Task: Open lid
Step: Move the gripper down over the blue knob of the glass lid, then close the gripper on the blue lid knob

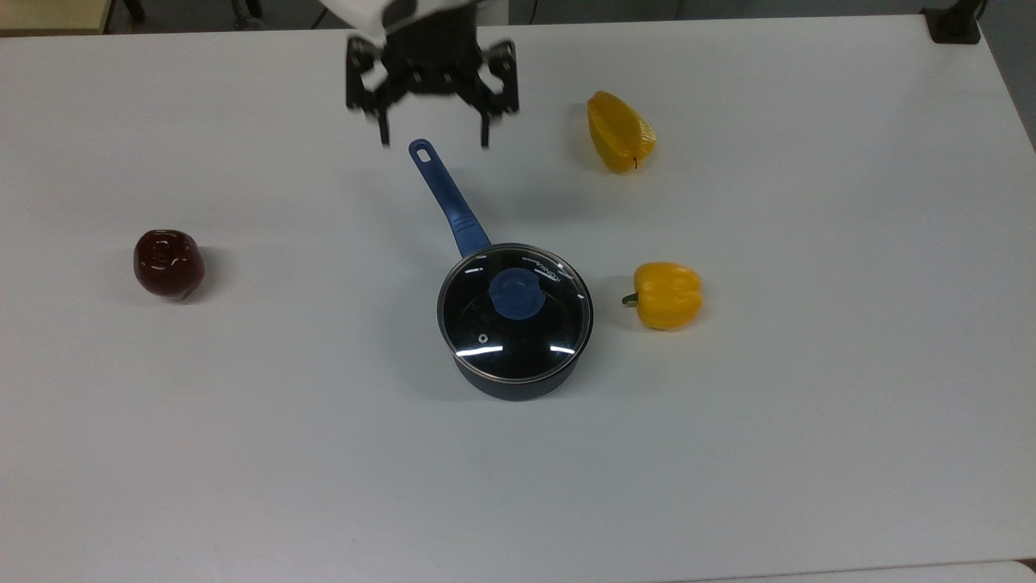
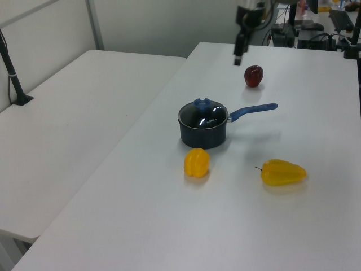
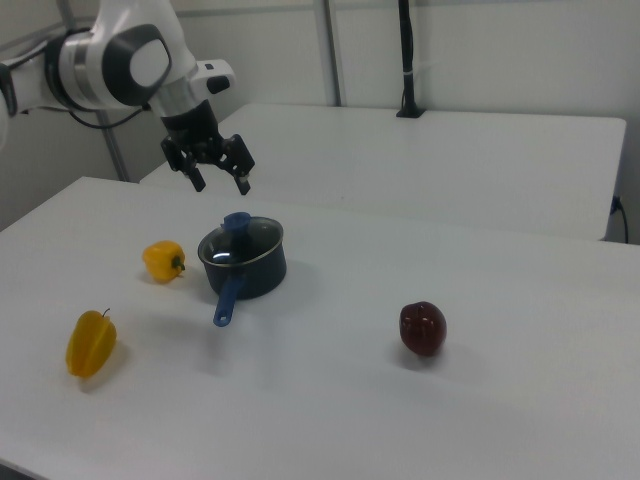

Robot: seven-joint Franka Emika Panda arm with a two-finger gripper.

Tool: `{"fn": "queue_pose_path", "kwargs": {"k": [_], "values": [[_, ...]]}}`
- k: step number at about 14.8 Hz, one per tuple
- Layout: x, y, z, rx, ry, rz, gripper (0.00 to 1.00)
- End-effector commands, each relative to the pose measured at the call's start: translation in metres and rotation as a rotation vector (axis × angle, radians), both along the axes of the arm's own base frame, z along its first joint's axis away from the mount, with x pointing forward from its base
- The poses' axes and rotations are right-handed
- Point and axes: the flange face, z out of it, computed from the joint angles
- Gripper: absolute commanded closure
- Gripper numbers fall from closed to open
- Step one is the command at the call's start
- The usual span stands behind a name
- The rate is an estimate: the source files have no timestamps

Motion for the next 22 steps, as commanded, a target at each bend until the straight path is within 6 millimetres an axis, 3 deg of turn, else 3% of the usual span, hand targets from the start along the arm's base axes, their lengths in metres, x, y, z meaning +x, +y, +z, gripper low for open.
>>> {"fn": "queue_pose_path", "kwargs": {"k": [1,5,9,11,15,22], "values": [[0.034,0.009,-0.029,0.025,-0.077,0.159,0.0],[0.058,0.029,-0.07,0.04,-0.145,0.228,0.0],[0.069,0.057,-0.104,0.062,-0.176,0.244,0.0],[0.07,0.068,-0.112,0.075,-0.181,0.228,0.0],[0.071,0.07,-0.121,0.066,-0.179,0.233,0.0],[0.067,0.076,-0.132,0.058,-0.158,0.246,0.18]]}}
